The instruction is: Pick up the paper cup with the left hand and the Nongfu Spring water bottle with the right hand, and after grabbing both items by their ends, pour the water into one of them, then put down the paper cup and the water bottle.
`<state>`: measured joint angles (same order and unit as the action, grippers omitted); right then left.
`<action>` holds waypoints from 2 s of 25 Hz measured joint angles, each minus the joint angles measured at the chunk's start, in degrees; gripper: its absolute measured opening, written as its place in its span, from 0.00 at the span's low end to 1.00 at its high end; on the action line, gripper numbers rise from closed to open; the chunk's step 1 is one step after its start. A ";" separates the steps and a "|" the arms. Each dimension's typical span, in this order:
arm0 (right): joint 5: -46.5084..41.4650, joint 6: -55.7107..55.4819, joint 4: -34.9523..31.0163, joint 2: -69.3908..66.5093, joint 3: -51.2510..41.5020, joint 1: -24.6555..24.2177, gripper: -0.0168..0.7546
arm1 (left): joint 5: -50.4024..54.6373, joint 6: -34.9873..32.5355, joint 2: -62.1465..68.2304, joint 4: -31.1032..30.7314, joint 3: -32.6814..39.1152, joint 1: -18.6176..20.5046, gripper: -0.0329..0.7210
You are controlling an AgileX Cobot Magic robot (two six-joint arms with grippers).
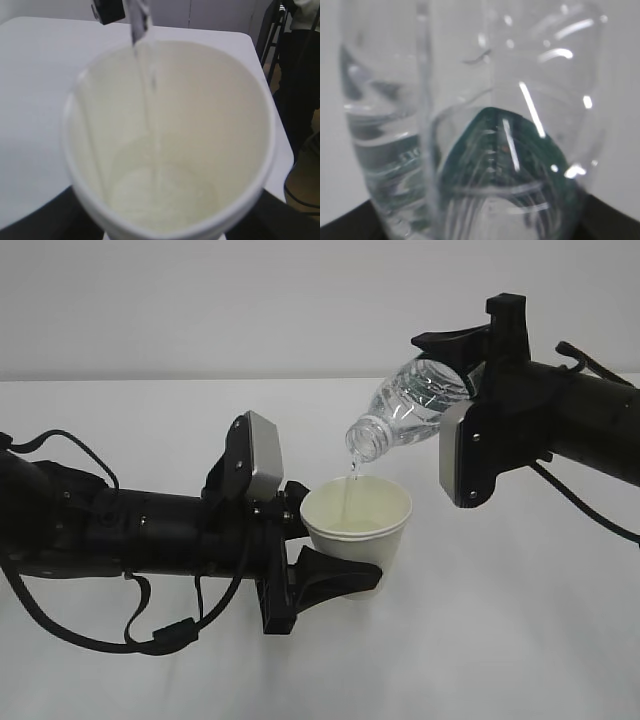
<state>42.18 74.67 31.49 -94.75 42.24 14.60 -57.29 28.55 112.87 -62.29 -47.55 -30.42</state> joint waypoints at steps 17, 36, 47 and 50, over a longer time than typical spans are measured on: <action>0.00 0.00 0.00 0.00 0.00 0.00 0.60 | 0.00 0.00 0.00 0.00 0.00 0.00 0.64; 0.29 0.42 0.00 0.00 0.00 0.00 0.60 | 0.00 0.00 0.00 0.00 0.00 0.00 0.64; 0.29 1.10 0.00 0.00 0.00 0.00 0.60 | 0.00 0.00 0.00 0.33 0.00 0.00 0.64; 0.29 1.26 0.00 0.00 0.00 0.00 0.60 | 0.11 0.00 0.00 0.33 0.00 0.00 0.64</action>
<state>42.48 75.93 31.49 -94.75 42.24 14.60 -57.19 28.55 112.87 -61.96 -47.55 -30.42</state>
